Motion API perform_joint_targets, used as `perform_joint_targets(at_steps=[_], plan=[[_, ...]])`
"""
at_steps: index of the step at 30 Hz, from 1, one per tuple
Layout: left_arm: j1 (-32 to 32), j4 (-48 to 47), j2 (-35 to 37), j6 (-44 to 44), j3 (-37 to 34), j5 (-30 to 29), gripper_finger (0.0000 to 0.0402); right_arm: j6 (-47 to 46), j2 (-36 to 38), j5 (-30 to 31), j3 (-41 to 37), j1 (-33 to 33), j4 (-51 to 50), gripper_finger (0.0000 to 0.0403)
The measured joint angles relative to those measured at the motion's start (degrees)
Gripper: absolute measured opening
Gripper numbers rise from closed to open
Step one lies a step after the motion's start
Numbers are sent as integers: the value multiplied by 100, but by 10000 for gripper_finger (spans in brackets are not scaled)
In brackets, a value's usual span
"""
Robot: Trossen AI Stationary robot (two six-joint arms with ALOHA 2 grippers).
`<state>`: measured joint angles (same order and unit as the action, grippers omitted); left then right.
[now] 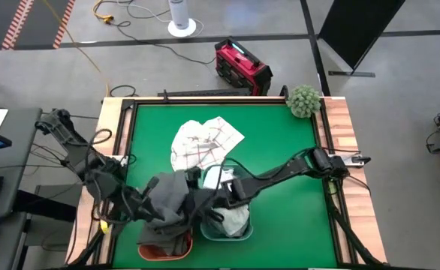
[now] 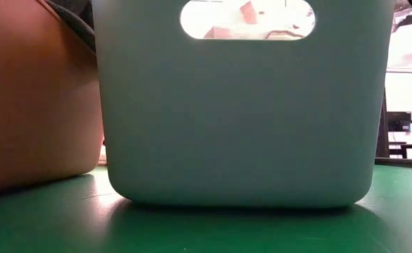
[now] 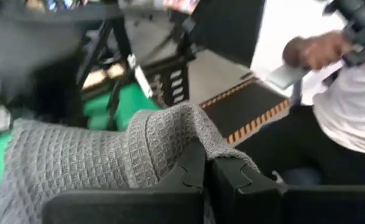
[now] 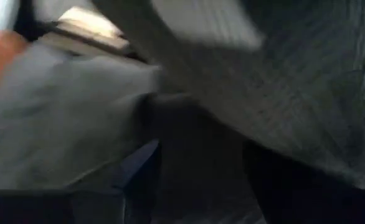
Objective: Sort towels by color in basket
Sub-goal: Put the black towel into the orange bin
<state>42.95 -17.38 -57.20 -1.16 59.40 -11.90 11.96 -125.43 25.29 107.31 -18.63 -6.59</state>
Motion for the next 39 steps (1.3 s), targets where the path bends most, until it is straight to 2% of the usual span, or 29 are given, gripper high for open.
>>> perform_joint_targets(at_steps=[2,8,11,18,22,25,30,34,39], plan=[[64,-106,-131,219,0,-194,0,-108,130,-65,0,-148,-435,255],[101,-662,-680,757,0,-234,0,-628,619,-221,-2,-501,-1614,255],[101,-1112,-997,1136,0,-228,0,-1022,845,-222,-2,-586,-1862,255],[101,-2028,-1826,1866,0,-190,0,-1161,749,-202,4,-486,-1230,255],[100,-2128,-2314,1949,0,-154,0,-1211,460,-259,3,-288,-681,255],[94,-2089,-2494,1940,0,94,1,-1202,320,-295,-15,-185,-717,255],[98,-1897,-2308,2059,0,258,27,-1083,33,-477,-6,12,-154,255],[101,-1819,-1899,2042,0,272,74,-1027,-147,-849,2,141,129,255],[101,-2019,-1208,2081,0,329,141,-1044,-308,-884,-11,205,37,255]])
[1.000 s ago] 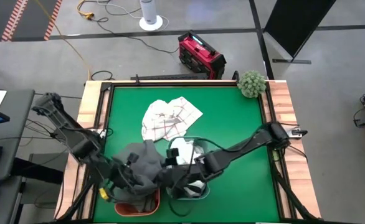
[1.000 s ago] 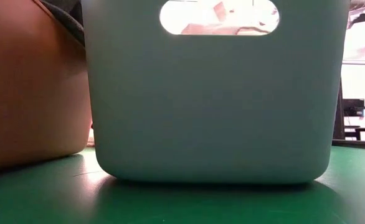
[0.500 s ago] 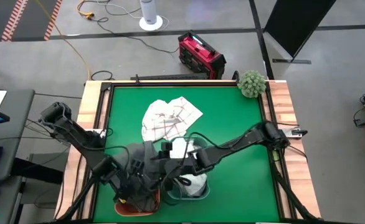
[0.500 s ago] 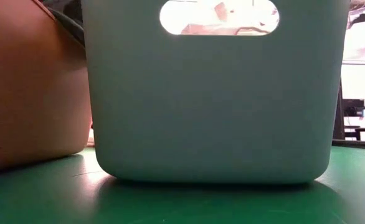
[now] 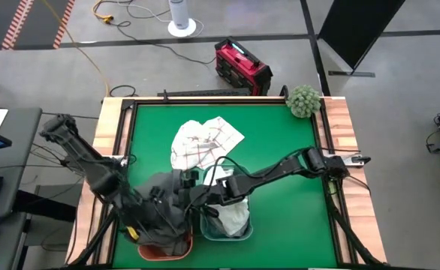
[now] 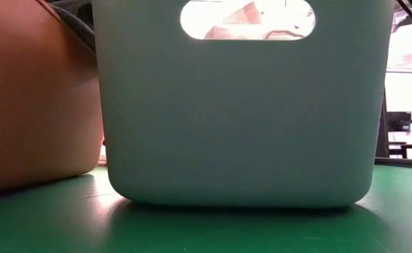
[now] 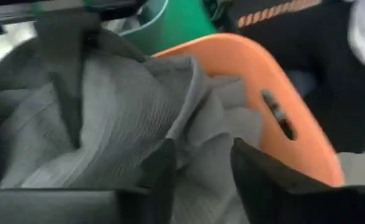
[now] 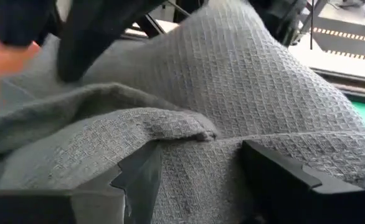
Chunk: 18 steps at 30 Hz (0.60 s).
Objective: Sort towels by color in basket
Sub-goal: Put the black towel into the orange bin
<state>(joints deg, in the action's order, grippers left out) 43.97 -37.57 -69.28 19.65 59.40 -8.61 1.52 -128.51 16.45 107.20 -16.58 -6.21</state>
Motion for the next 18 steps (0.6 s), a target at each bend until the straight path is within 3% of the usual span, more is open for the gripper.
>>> perform_joint_targets(at_steps=[7,13,18], plan=[[0,-482,1152,159,0,179,184,-2,-5,-2,9,-47,-261,255],[0,-2478,1599,1251,0,-753,175,177,-5,-2,9,-166,-517,255],[0,-3533,1481,2210,-4,-799,172,177,-5,-2,9,-188,-591,255]])
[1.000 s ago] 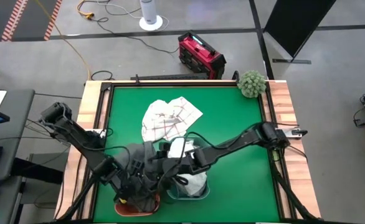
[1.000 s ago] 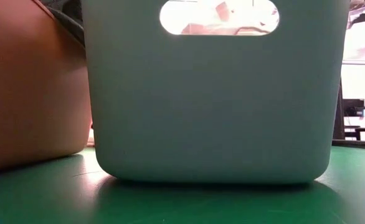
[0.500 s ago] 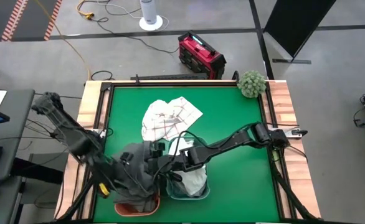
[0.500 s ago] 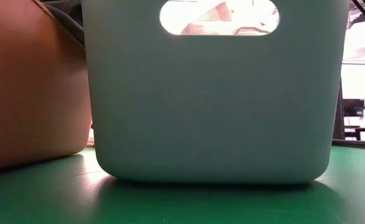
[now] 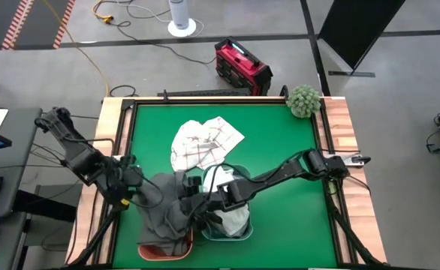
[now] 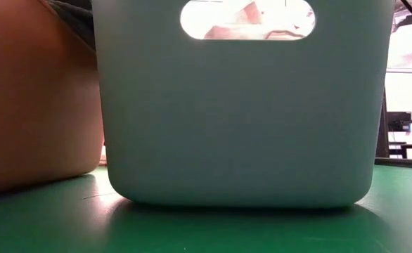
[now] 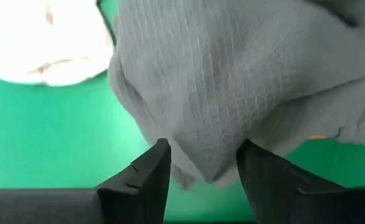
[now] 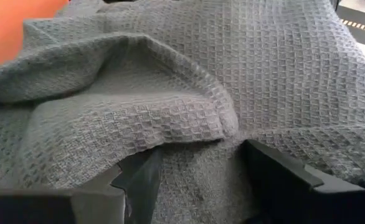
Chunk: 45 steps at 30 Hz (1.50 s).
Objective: Sort towels by color in basket
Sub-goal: Put the black towel into the orange bin
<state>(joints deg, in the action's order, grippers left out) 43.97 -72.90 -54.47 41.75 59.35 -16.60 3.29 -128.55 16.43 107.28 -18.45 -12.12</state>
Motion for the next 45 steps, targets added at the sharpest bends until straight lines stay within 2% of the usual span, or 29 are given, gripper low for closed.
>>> perform_joint_targets(at_steps=[7,12,18,23,26,29,30,32,36,40,43,45], plan=[[381,305,-374,200,-488,644,172,-21,-2,0,0,70,26,255],[853,519,-735,217,-945,714,172,-24,-2,2,0,122,37,255],[1306,691,-1262,140,-1078,-46,172,-44,-2,2,0,175,76,255],[1342,638,-1656,248,-1084,-483,167,-46,-2,2,0,212,74,255],[1372,696,-1804,134,-1084,-654,132,-44,-2,4,0,212,74,255],[1447,701,-1839,114,-1084,-918,59,-44,-2,4,0,212,72,255],[1479,727,-1828,97,-1084,-946,31,-44,-2,4,0,212,70,255],[1543,757,-1736,76,-1081,-993,11,-40,-2,7,0,207,70,255],[1680,541,-1422,120,-848,-1161,3,37,-4,10,0,194,101,255],[1811,500,-988,20,-451,-1868,2,282,-4,20,0,134,217,255],[1831,888,-639,-316,-285,-2256,1,321,-4,20,0,116,367,255],[1798,1444,-454,-713,-313,-2310,1,324,-4,17,0,116,489,255]])
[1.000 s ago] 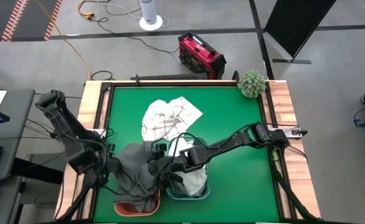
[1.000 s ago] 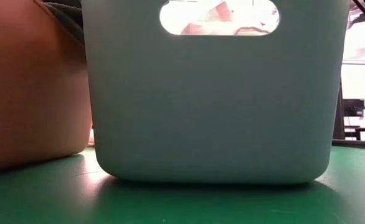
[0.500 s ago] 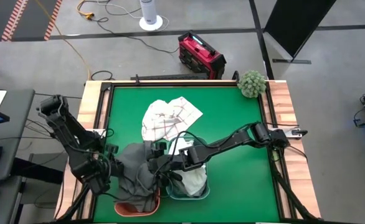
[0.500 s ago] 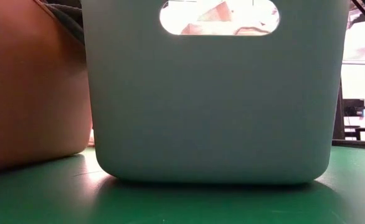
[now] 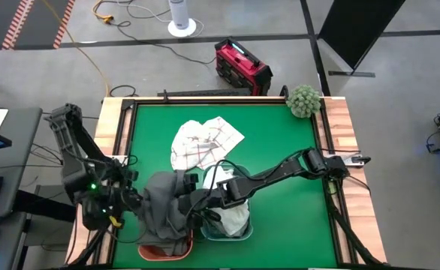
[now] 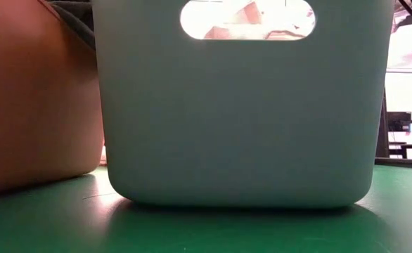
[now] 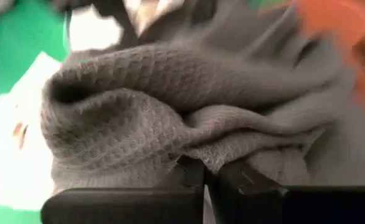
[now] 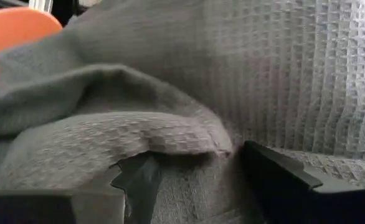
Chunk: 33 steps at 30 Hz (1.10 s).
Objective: Sort towels by color in basket
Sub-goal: Put the black towel into the orange bin
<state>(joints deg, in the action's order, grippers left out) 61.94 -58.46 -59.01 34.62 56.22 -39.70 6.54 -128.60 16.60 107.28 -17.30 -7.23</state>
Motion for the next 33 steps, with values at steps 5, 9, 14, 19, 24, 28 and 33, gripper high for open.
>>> perform_joint_targets(at_steps=[5,9,14,19,24,28,33], plan=[[-323,1315,-81,-998,-113,-16,2,122,0,0,0,9,335,255],[-547,2039,-343,-1655,-113,65,2,195,0,0,0,-21,469,255],[-841,2711,-787,-1998,-116,487,2,211,-4,0,221,-129,67,255],[-1054,2798,-1314,-2027,-116,714,2,-40,-7,101,710,-211,-824,255],[-1227,2714,-1803,-2020,-116,851,2,-530,2,122,1037,-299,-1722,255],[-1380,2644,-2197,-1913,-116,994,2,-801,-2,135,1244,-408,-2366,255],[-1531,2703,-2607,-1918,-114,1365,2,-1006,-2,138,1445,-529,-3070,255]])
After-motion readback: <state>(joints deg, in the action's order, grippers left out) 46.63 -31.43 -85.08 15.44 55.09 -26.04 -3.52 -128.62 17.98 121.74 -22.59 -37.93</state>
